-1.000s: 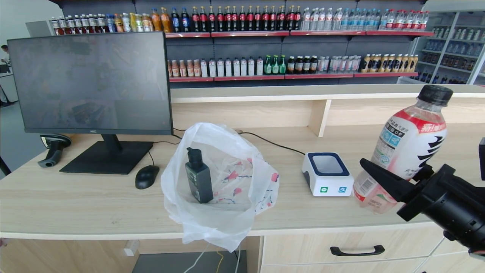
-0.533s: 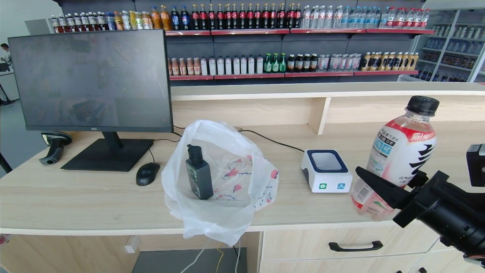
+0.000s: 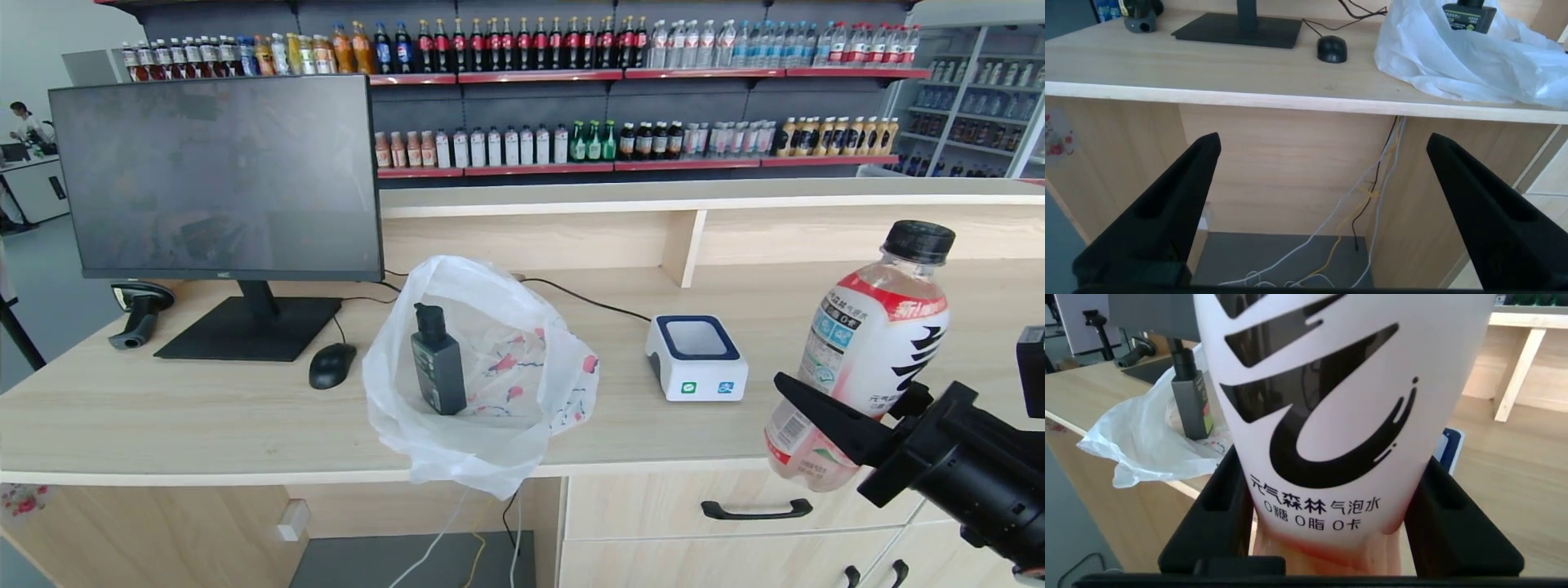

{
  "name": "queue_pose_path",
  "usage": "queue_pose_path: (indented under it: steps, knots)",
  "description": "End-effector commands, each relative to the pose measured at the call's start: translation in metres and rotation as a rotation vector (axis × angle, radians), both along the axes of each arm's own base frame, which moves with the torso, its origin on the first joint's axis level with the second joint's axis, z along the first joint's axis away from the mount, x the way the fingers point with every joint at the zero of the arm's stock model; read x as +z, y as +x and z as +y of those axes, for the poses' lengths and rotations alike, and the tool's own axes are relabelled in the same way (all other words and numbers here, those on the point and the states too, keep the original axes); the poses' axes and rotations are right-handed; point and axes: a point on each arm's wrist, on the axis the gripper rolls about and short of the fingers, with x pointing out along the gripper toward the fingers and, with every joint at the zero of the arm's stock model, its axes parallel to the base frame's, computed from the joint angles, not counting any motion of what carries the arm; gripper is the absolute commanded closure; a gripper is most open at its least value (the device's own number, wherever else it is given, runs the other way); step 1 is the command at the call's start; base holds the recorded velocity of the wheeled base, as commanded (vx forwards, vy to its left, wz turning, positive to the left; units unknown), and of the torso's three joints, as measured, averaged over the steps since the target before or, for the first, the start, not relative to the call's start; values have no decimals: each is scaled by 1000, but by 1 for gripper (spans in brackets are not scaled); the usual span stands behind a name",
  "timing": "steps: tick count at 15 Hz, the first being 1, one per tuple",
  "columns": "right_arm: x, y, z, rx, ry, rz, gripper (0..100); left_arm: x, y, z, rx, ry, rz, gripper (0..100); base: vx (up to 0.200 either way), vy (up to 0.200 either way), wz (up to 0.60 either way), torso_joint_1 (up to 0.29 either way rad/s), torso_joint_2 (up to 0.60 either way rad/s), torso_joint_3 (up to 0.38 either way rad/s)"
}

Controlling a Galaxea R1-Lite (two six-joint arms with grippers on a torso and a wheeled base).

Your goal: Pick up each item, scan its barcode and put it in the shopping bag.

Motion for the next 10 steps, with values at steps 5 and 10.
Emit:
queue_pose_path:
  steps: [5,10]
  knots:
    - [3,3,-2,-17,5,-15,100,0,0,0,0,-2,2,0,0,200,0,5,1,2]
    - [4,9,0,-17,2,-17,100,0,0,0,0,-5,0,0,0,80,0,3,0,2]
